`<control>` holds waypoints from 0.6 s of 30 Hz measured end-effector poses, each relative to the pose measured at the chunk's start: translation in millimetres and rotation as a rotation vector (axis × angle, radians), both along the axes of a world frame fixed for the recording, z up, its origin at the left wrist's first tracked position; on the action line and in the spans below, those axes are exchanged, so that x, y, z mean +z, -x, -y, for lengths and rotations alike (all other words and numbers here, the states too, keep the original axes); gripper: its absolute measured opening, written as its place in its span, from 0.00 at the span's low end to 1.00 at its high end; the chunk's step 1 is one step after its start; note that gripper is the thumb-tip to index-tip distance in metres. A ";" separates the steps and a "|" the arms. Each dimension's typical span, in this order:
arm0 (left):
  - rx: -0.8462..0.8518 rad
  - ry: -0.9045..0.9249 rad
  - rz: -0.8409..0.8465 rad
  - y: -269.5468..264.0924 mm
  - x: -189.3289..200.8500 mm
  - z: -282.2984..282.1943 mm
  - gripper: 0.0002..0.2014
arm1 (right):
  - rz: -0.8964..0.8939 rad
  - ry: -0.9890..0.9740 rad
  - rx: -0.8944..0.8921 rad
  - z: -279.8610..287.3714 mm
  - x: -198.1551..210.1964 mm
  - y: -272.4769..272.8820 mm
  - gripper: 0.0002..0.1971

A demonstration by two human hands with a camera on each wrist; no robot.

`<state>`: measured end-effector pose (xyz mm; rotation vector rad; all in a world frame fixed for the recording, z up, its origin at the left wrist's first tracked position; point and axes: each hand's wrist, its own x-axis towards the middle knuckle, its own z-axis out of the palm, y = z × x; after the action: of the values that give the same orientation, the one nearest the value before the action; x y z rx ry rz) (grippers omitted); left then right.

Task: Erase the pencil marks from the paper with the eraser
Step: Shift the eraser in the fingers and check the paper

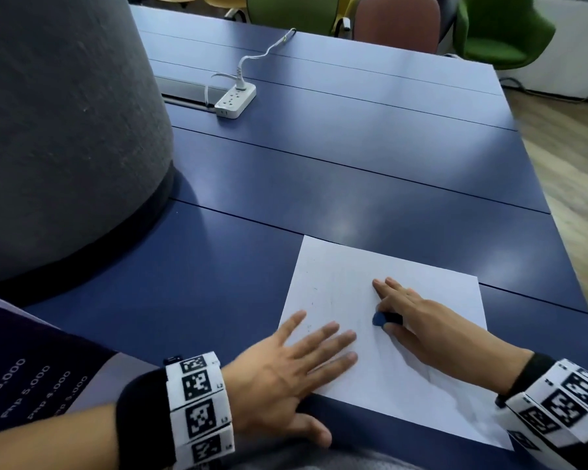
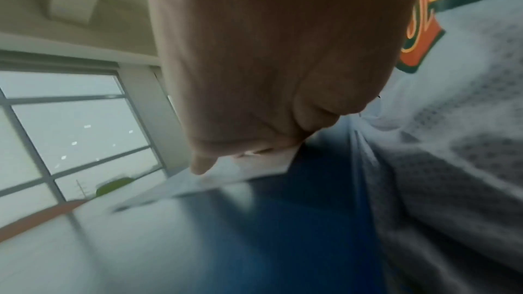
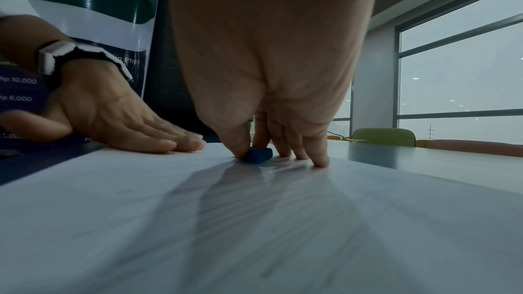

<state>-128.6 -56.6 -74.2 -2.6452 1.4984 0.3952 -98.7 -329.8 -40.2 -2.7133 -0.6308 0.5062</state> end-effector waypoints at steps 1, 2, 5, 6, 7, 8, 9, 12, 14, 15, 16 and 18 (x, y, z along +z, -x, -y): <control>0.043 -0.009 0.005 -2.3 0.3 -6.8 0.46 | -0.002 -0.003 -0.002 0.8 0.0 0.0 0.21; 0.104 -0.021 0.011 -7.3 0.4 -15.1 0.46 | -0.005 -0.007 -0.006 1.4 0.0 0.1 0.22; 0.294 -0.068 0.057 -25.6 8.3 -38.5 0.47 | -0.004 -0.011 -0.012 0.9 0.0 0.9 0.26; 0.320 -0.072 0.077 -27.7 9.5 -40.9 0.47 | -0.002 -0.011 -0.011 0.6 -0.3 0.9 0.27; 0.312 -0.063 0.091 -26.2 9.4 -38.7 0.48 | 0.003 -0.011 -0.011 0.5 -0.2 1.0 0.27; 0.270 -0.048 0.094 -20.9 7.8 -33.7 0.47 | 0.006 -0.010 -0.010 0.7 -0.3 0.9 0.27; 0.204 -0.036 0.080 -12.8 5.5 -27.5 0.47 | 0.008 -0.009 -0.011 0.4 0.2 1.0 0.26; 0.069 -0.065 0.031 9.3 3.5 -12.9 0.46 | 0.010 -0.005 -0.005 0.5 0.3 1.0 0.25; 0.123 -0.086 0.087 2.2 5.3 -17.7 0.47 | 0.010 0.003 -0.004 0.3 0.6 0.8 0.25; 0.180 -0.105 0.096 -5.6 8.4 -22.6 0.48 | 0.010 0.007 -0.007 0.0 1.2 0.7 0.25; 0.227 -0.122 0.105 -11.9 11.9 -26.6 0.48 | 0.010 0.010 -0.007 -0.3 1.3 0.6 0.25; 0.227 -0.128 0.085 -15.3 16.9 -27.3 0.49 | 0.011 0.009 -0.007 -0.8 0.9 0.7 0.26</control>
<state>-113.2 -29.3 -57.4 -2.6992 1.1134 0.3739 -99.4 -329.0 -39.3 -2.7279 -0.6233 0.4934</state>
